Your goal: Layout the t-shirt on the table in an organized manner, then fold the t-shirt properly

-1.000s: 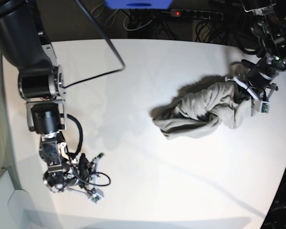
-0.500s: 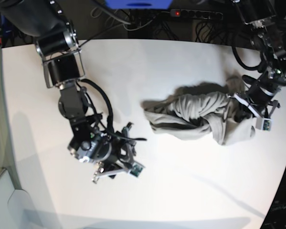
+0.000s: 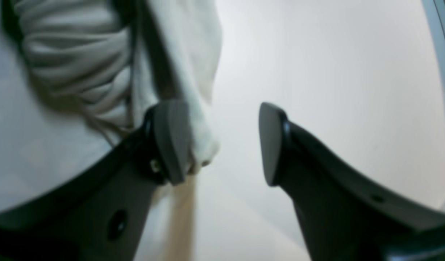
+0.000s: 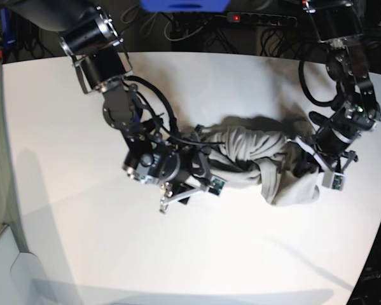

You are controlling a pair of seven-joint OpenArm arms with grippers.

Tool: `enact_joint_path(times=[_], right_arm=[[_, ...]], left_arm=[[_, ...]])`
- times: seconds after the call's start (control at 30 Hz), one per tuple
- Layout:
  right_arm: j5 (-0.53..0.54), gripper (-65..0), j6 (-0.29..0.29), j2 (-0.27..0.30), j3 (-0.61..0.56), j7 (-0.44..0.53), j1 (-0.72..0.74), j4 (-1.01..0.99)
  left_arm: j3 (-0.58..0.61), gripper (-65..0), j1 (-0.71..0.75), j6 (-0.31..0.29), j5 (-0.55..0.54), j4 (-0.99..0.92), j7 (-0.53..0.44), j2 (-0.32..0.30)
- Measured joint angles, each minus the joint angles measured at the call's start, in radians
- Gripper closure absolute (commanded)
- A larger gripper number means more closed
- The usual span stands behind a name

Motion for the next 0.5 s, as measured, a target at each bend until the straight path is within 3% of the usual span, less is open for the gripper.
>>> enact_joint_path(times=[0.37,0.5], right_arm=[[0.002,-31.1,0.0,-0.025,-0.03,0.016,-0.017,-0.069],[-0.002,-31.1,0.0,-0.033,-0.026,0.095,0.001,-0.153]], left_arm=[[0.023,-0.5,-0.012,0.0,-0.001,0.0,-0.002,0.003],[0.023,-0.5,-0.01,-0.003,-0.001,0.0,-0.002,0.007]])
